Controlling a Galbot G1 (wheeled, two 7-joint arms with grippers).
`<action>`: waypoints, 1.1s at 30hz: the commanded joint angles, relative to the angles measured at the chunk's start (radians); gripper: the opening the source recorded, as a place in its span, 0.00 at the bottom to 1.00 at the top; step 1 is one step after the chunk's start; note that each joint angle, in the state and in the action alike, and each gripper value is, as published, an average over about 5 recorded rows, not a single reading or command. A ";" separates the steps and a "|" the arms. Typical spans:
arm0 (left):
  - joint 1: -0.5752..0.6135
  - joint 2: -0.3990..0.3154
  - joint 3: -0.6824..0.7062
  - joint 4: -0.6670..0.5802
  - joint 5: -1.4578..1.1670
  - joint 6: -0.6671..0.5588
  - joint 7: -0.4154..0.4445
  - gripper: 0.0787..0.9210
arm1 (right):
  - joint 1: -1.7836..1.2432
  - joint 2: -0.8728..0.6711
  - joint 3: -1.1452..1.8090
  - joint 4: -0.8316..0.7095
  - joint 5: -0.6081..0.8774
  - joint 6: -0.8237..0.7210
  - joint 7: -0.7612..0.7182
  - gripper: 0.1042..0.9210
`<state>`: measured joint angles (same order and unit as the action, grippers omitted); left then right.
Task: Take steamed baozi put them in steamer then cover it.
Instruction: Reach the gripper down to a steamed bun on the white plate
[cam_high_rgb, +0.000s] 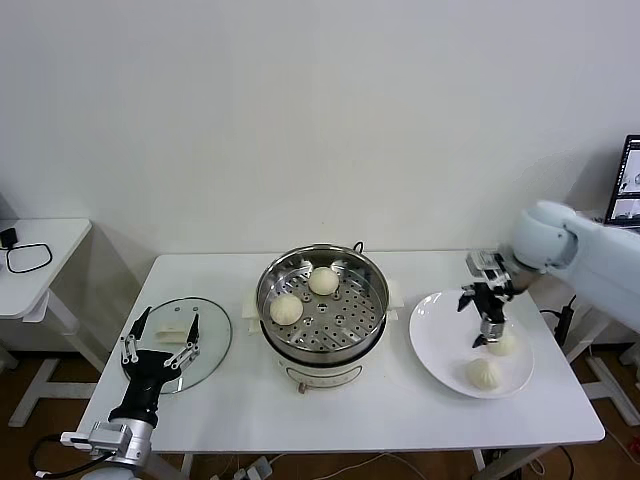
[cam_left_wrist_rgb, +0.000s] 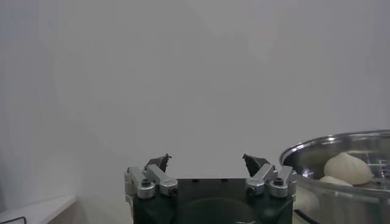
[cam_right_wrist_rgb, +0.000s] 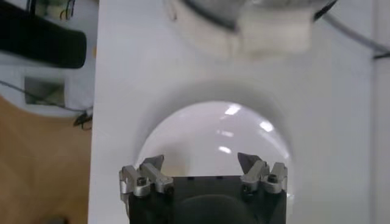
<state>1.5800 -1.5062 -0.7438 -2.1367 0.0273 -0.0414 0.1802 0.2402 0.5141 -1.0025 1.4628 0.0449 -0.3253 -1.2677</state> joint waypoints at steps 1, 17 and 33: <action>-0.001 0.000 0.003 0.002 0.003 -0.001 -0.001 0.88 | -0.267 -0.054 0.186 -0.050 -0.152 0.068 -0.012 0.88; -0.013 0.001 0.005 0.028 0.007 -0.004 -0.002 0.88 | -0.330 0.032 0.232 -0.139 -0.190 0.070 0.013 0.88; -0.020 0.000 0.017 0.032 0.012 -0.003 -0.005 0.88 | -0.361 0.059 0.266 -0.164 -0.201 0.066 0.006 0.74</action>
<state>1.5602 -1.5061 -0.7298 -2.1036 0.0383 -0.0447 0.1752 -0.1001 0.5666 -0.7530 1.3093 -0.1455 -0.2621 -1.2608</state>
